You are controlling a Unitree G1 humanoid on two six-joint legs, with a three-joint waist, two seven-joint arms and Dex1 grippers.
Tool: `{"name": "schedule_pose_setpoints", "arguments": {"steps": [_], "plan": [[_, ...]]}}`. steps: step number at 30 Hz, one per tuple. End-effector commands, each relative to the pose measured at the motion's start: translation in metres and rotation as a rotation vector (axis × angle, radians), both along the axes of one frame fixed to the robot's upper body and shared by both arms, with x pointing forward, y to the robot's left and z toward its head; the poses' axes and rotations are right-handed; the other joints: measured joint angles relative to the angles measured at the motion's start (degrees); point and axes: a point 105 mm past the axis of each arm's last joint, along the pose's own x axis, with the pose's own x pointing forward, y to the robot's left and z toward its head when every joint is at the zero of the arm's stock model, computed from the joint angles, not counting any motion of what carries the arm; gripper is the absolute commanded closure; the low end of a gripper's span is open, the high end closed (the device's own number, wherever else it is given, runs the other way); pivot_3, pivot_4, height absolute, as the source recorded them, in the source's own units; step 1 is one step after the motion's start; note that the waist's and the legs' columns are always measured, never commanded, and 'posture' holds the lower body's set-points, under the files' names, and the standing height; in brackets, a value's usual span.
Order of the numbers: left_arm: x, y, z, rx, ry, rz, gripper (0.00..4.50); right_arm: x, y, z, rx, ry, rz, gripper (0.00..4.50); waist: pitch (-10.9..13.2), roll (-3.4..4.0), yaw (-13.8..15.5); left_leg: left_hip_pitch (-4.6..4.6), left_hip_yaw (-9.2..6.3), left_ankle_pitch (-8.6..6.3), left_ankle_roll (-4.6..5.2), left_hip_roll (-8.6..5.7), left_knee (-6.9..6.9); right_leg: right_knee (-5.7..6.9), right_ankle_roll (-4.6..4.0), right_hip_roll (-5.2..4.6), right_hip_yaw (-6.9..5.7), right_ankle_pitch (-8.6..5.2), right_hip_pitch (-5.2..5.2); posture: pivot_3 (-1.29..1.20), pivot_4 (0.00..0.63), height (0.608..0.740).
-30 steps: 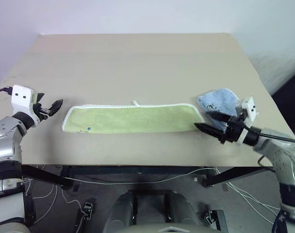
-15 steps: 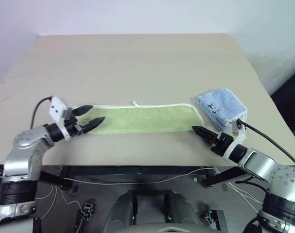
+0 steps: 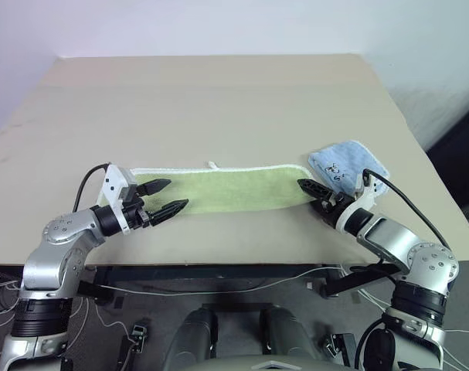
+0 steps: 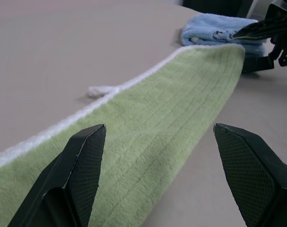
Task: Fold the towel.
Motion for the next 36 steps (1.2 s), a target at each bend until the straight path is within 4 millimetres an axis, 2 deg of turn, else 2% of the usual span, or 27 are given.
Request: {"name": "schedule_pose_setpoints", "arguments": {"steps": [1, 7, 10, 11, 17, 21, 24, 28, 32, 36], "plan": [[-0.004, -0.006, 0.01, -0.007, -0.041, -0.023, 0.7, 0.001, 0.0, -0.003, 0.006, 0.014, -0.027, 1.24, 0.0, 0.0, 0.06, 0.0, 0.0, 0.0, 0.0, 0.0, 0.0, 0.0, 0.0, 0.0, 0.0, 0.0, -0.01, 0.0, 0.15, 0.74], [-0.004, -0.008, 0.006, -0.009, -0.036, -0.027, 0.7, 0.001, 0.0, 0.007, 0.013, -0.02, -0.044, 3.35, 0.01, 0.02, 0.22, -0.02, 0.01, 0.0, 0.0, -0.01, 0.0, -0.01, 0.0, -0.01, 0.0, 0.0, -0.02, 0.0, 0.15, 0.74], [-0.003, -0.01, 0.004, -0.011, -0.034, -0.031, 0.7, 0.001, -0.003, 0.013, 0.005, -0.042, -0.057, 4.31, 0.01, 0.02, 0.22, -0.02, 0.01, 0.0, 0.0, -0.01, 0.0, -0.02, 0.0, -0.01, 0.0, 0.0, -0.01, 0.0, 0.15, 0.74], [-0.003, -0.01, 0.004, -0.012, -0.033, -0.031, 0.7, 0.0, -0.004, 0.015, -0.005, -0.054, -0.059, 4.48, 0.01, 0.02, 0.22, -0.02, 0.01, 0.0, 0.0, -0.01, 0.0, -0.02, 0.0, -0.01, 0.0, 0.0, -0.01, 0.0, 0.15, 0.74], [-0.001, -0.011, 0.0, -0.01, -0.026, -0.031, 0.7, -0.004, -0.014, 0.035, -0.04, -0.139, -0.057, 4.48, 0.02, 0.04, 0.4, -0.04, 0.01, 0.0, 0.0, -0.02, 0.0, -0.06, 0.0, -0.02, -0.01, 0.0, -0.01, 0.0, 0.15, 0.74], [-0.001, -0.008, -0.001, -0.006, -0.024, -0.026, 0.7, -0.009, -0.033, 0.055, -0.132, -0.212, -0.053, 4.48, 0.03, 0.05, 0.51, -0.06, 0.01, 0.0, 0.01, -0.02, 0.0, -0.09, 0.0, -0.03, -0.01, 0.0, 0.0, 0.0, 0.15, 0.74], [0.001, -0.008, -0.002, -0.004, -0.023, -0.024, 0.7, -0.008, -0.034, 0.071, -0.192, -0.275, -0.019, 4.48, 0.03, 0.05, 0.47, -0.06, 0.01, 0.0, 0.01, -0.01, 0.0, -0.13, 0.01, -0.02, -0.02, 0.0, 0.02, 0.0, 0.15, 0.74], [0.002, -0.011, -0.002, -0.005, -0.025, -0.027, 0.7, -0.009, -0.011, 0.084, -0.297, -0.351, 0.111, 4.48, 0.04, 0.05, 0.27, -0.06, 0.01, 0.0, 0.01, 0.0, -0.02, -0.14, 0.01, 0.0, -0.02, 0.0, 0.01, 0.0, 0.15, 0.74], [0.003, -0.014, -0.003, -0.008, -0.027, -0.032, 0.7, -0.012, 0.033, 0.078, -0.447, -0.395, 0.321, 4.48, 0.04, 0.05, 0.25, -0.06, -0.01, 0.0, 0.01, 0.04, -0.03, -0.16, 0.0, 0.01, -0.03, 0.0, 0.01, 0.0, 0.15, 0.74], [0.003, -0.017, -0.003, -0.013, -0.029, -0.032, 0.7, -0.005, 0.064, 0.07, -0.537, -0.418, 0.45, 4.48, 0.04, 0.05, 0.48, -0.07, -0.01, 0.0, 0.01, 0.03, -0.02, -0.19, 0.01, -0.01, -0.04, 0.0, 0.0, 0.0, 0.15, 0.74]]}}
